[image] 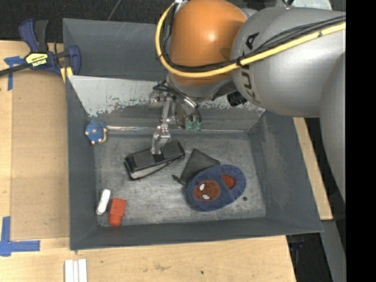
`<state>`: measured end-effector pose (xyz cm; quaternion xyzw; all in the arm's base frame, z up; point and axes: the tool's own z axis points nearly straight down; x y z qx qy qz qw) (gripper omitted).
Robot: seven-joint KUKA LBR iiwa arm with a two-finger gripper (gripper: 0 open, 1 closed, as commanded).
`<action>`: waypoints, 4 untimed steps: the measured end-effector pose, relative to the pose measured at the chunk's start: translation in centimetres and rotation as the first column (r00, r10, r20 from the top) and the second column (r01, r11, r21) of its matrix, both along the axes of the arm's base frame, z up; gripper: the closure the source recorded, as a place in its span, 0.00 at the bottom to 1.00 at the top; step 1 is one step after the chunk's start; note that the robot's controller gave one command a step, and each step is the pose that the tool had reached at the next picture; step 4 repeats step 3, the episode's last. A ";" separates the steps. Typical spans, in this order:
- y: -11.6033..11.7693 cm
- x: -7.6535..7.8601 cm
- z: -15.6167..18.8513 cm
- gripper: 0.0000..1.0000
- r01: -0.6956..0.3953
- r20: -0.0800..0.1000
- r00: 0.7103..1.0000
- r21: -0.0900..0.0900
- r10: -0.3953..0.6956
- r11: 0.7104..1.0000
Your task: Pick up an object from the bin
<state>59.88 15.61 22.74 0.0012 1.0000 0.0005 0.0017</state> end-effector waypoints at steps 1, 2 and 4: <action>-3.9 -1.5 -14.3 0.00 -0.081 -0.009 0.997 -0.003 0.081 0.997; -3.7 -1.3 -13.9 1.00 -0.082 -0.004 0.997 -0.001 0.082 0.997; -3.3 -0.6 3.3 1.00 -0.106 0.001 0.994 -0.002 0.106 0.994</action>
Offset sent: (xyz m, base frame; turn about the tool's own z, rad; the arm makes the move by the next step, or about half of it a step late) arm -0.0134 -0.0365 -0.1392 -0.0820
